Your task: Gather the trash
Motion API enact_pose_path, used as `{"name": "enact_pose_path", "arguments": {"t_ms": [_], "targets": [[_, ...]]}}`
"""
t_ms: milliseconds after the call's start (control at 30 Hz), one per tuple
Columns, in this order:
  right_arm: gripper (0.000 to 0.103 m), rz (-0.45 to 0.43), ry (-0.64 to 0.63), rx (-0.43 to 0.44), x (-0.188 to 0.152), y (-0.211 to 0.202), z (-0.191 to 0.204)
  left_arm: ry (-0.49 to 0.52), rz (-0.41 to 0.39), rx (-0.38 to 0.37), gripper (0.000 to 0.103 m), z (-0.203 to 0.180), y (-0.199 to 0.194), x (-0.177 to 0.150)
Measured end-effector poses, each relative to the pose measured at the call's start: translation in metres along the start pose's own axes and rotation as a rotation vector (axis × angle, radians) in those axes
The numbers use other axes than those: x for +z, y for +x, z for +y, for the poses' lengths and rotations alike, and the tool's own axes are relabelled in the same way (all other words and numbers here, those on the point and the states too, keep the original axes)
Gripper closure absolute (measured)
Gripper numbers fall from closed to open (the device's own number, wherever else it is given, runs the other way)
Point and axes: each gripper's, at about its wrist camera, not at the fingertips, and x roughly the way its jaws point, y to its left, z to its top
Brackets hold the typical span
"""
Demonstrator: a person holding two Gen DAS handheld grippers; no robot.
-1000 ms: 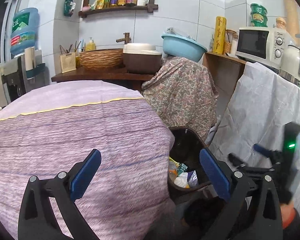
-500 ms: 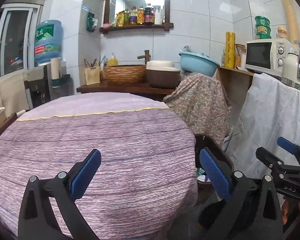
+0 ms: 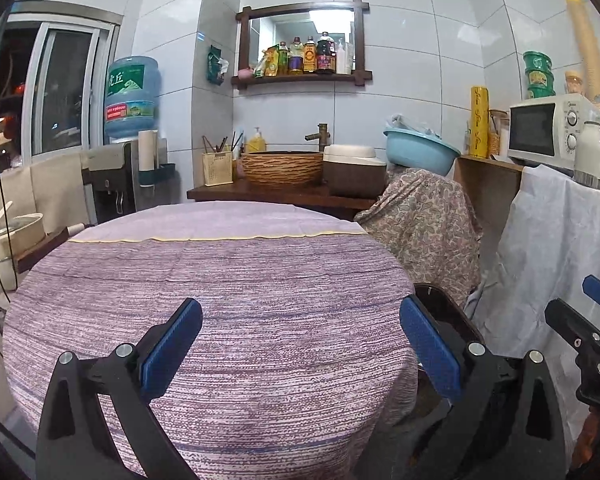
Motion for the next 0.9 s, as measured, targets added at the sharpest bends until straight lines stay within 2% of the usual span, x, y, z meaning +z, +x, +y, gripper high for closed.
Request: {"name": "enact_pose_path", "arguments": {"t_ms": [167, 400, 900], "targets": [[0.006, -0.033, -0.01, -0.004, -0.005, -0.015, 0.001, -0.01, -0.016, 0.034, 0.005, 0.003, -0.007, -0.007], [0.006, -0.064, -0.03, -0.005, -0.009, -0.027, 0.006, -0.014, -0.049, 0.018, 0.005, 0.002, -0.013, -0.009], [0.006, -0.064, -0.022, 0.007, -0.012, -0.028, 0.006, 0.008, -0.067, 0.048, 0.005, -0.004, -0.015, -0.009]]}}
